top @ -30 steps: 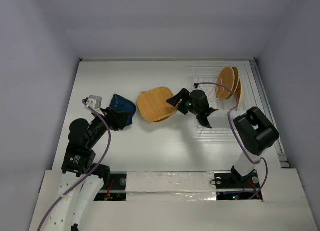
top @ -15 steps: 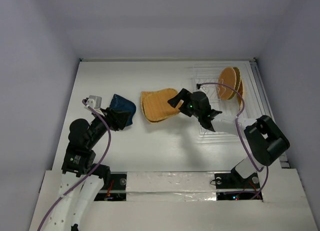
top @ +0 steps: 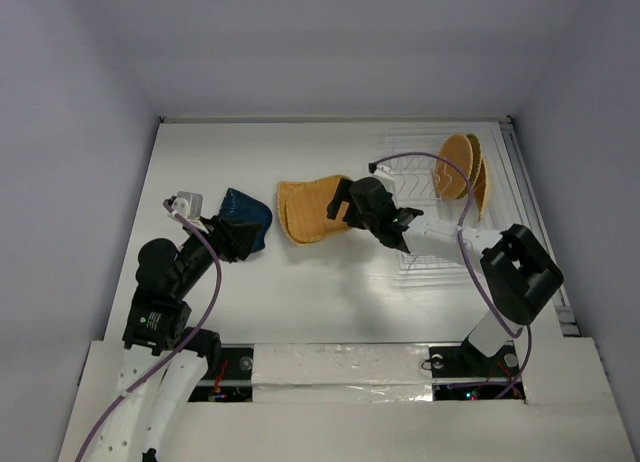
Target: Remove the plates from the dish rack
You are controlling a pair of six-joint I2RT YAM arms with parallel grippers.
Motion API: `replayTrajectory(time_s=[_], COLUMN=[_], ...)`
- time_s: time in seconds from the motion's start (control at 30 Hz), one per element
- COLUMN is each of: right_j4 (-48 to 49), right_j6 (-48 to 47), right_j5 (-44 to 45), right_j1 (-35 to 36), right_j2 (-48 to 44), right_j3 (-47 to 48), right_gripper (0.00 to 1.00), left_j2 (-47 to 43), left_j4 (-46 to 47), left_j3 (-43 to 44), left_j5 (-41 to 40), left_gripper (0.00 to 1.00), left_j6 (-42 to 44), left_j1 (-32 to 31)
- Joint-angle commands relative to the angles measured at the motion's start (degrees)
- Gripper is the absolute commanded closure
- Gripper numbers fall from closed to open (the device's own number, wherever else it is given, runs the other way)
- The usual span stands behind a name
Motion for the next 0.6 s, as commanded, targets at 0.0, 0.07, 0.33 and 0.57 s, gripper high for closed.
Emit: replayTrajectory(time_s=[0.0,0.07,0.33,0.57], right_j4=[-7.7,-10.1,-14.3,-12.0], right_j6=[-3.8,-5.1,-10.6,-10.4], right_j5=[11.8,13.7,12.3,11.8], right_j1=[2.0,2.0,2.0,2.0], right_j2=[0.8,1.3,4.2,5.3], right_j3=[6.6,8.9,15.7,15.3], right_gripper=[0.0,0.0,0.0,0.04], left_j2=[-0.7,-0.8,-0.9,-0.9], left_j4=[3.2,3.3,3.3,3.4], left_j3=[-0.7,-0.6,-0.7,-0.7], left_j5=[0.7,0.7,0.8,0.9], left_gripper=[0.5,0.51,0.51,0.5], left_j6=[-0.2,-0.2,-0.2,-0.2], left_j1=[0.4,0.4,0.4,0.4])
